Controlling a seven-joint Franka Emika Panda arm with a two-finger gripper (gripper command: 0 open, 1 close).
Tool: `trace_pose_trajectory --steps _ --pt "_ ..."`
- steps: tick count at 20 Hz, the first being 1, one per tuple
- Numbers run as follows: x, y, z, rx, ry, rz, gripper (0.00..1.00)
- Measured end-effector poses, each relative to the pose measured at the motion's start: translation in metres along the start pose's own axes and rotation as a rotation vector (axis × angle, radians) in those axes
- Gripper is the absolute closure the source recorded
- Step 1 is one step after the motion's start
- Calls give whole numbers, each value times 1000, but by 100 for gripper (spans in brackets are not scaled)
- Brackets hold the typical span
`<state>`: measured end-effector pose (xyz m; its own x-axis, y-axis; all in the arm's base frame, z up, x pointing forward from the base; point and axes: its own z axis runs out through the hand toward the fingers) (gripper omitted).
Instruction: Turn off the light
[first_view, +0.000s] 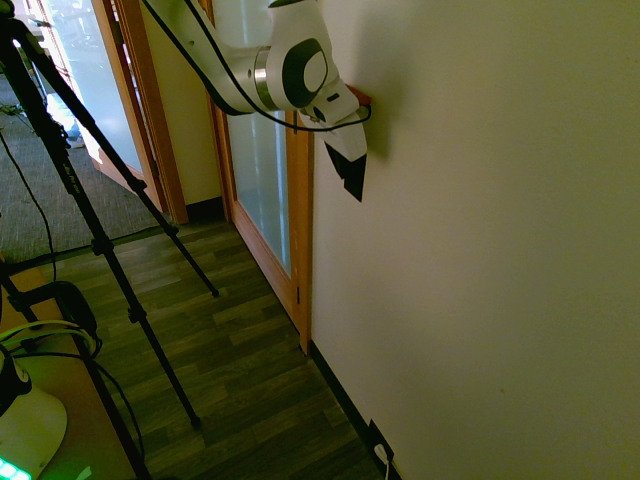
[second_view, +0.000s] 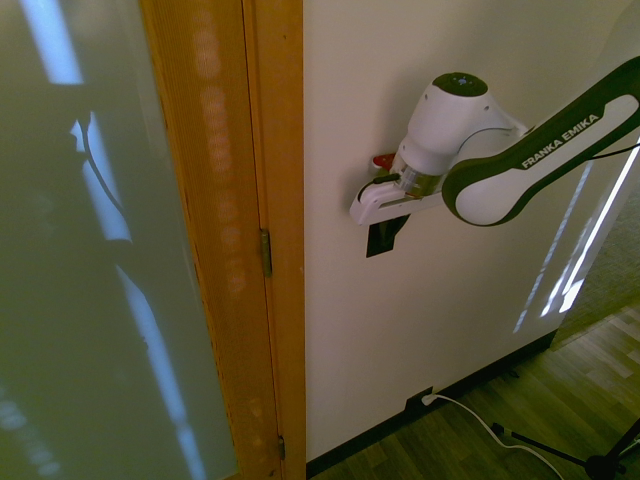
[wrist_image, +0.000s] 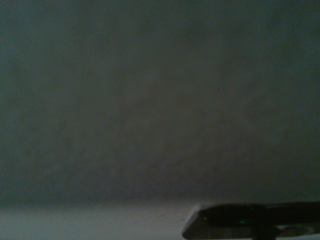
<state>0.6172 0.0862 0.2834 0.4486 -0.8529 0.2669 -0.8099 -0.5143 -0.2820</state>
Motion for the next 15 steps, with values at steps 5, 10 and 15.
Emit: trace_pose_trajectory --steps 5,10,15 --pt "7 1 -16 34 22 13 100" --pt "1 36 -54 28 30 59 100" --pt "-20 79 -80 7 11 85 100"
